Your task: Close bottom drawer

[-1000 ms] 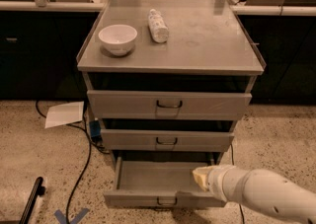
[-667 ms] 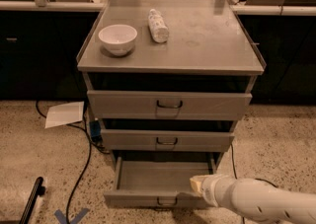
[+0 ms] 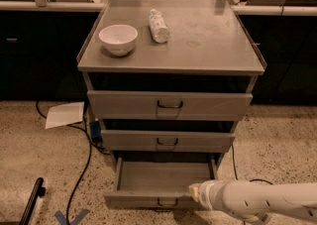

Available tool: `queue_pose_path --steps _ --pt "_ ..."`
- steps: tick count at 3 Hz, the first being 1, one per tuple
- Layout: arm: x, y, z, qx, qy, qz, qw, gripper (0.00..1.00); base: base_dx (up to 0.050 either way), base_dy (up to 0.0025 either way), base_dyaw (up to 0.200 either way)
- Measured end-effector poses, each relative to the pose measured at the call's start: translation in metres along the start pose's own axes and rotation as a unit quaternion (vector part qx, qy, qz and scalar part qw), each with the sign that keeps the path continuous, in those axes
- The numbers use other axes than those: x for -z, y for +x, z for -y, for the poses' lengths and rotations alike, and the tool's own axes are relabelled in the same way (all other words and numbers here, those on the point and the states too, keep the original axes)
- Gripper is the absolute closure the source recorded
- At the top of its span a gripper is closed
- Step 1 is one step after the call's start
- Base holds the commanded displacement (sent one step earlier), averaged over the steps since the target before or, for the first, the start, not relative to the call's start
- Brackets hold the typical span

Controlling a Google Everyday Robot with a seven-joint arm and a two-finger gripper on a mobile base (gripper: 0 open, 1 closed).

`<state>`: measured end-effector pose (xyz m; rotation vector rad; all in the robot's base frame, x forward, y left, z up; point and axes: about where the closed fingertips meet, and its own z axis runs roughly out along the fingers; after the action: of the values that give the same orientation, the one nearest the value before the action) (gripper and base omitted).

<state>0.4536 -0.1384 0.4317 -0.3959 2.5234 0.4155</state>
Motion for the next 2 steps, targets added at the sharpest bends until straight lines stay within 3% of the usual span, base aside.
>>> queue_pose_path --steps 1,2 --pt "-0.031 0.022 0.004 -0.012 -0.004 -0.015 0.9998 1.00 0.000 0.00000 0.000" --pt "-0.085 0.053 0.025 -0.048 -0.015 -0.034 0.9982 1.00 0.000 0.00000 0.000"
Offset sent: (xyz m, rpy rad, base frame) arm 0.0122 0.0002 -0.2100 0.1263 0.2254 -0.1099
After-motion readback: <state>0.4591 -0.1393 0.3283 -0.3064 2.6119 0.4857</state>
